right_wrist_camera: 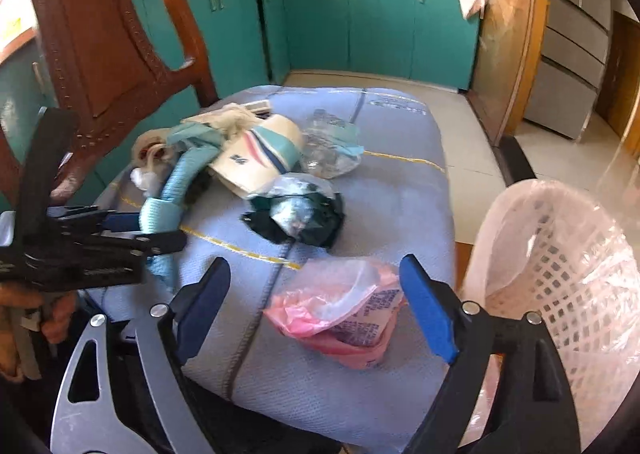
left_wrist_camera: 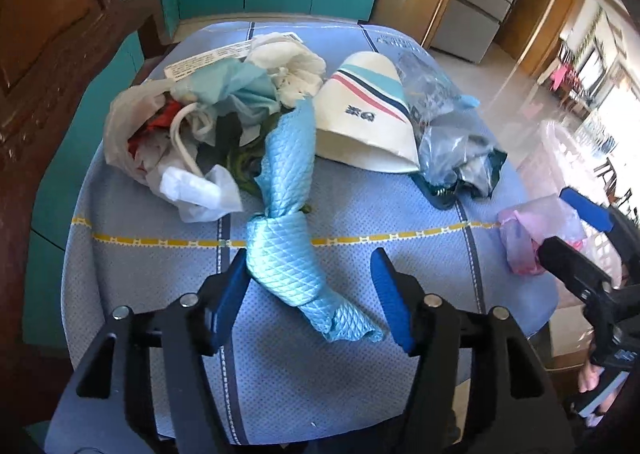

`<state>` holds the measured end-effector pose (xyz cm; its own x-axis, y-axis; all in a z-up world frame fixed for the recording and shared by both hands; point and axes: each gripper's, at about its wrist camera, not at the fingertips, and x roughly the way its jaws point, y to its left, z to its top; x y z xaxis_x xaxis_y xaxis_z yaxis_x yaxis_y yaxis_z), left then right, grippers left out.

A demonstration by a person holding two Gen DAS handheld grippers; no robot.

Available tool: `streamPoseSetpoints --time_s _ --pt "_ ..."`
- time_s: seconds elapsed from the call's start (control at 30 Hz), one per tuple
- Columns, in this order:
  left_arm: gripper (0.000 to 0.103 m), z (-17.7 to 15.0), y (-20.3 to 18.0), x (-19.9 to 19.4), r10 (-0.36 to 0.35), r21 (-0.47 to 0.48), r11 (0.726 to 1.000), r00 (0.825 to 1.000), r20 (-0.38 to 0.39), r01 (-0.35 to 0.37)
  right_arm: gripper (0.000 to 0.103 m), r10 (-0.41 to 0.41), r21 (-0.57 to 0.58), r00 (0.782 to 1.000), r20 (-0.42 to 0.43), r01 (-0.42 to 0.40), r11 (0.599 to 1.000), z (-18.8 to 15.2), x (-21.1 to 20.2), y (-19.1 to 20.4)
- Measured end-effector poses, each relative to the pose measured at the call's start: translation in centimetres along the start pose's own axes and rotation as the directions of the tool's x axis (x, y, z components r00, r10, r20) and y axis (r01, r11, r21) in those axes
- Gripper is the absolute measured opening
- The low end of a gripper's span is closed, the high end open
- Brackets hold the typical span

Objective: Collect trash
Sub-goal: 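Grasp the blue cloth with the left tool while the right tool holds the pink bag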

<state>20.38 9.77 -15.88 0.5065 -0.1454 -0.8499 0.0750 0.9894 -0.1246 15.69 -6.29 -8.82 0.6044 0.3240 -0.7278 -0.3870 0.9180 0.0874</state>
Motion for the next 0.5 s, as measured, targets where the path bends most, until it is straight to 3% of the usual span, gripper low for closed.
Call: streamPoseSetpoints --time_s 0.1,0.27,0.5 --pt "0.062 -0.2 -0.5 0.2 0.009 0.013 1.0 1.0 -0.004 -0.009 0.086 0.074 0.014 0.997 0.02 -0.074 0.997 0.0 -0.5 -0.1" --pt "0.059 -0.3 -1.0 0.0 0.014 0.019 1.0 1.0 0.007 -0.014 0.086 -0.005 0.0 1.0 0.019 0.005 1.0 -0.3 -0.5 -0.2" --pt "0.038 -0.1 -0.4 -0.2 -0.01 -0.024 1.0 1.0 0.028 0.011 0.086 -0.039 0.015 0.999 -0.022 0.039 0.999 -0.6 0.2 -1.2"
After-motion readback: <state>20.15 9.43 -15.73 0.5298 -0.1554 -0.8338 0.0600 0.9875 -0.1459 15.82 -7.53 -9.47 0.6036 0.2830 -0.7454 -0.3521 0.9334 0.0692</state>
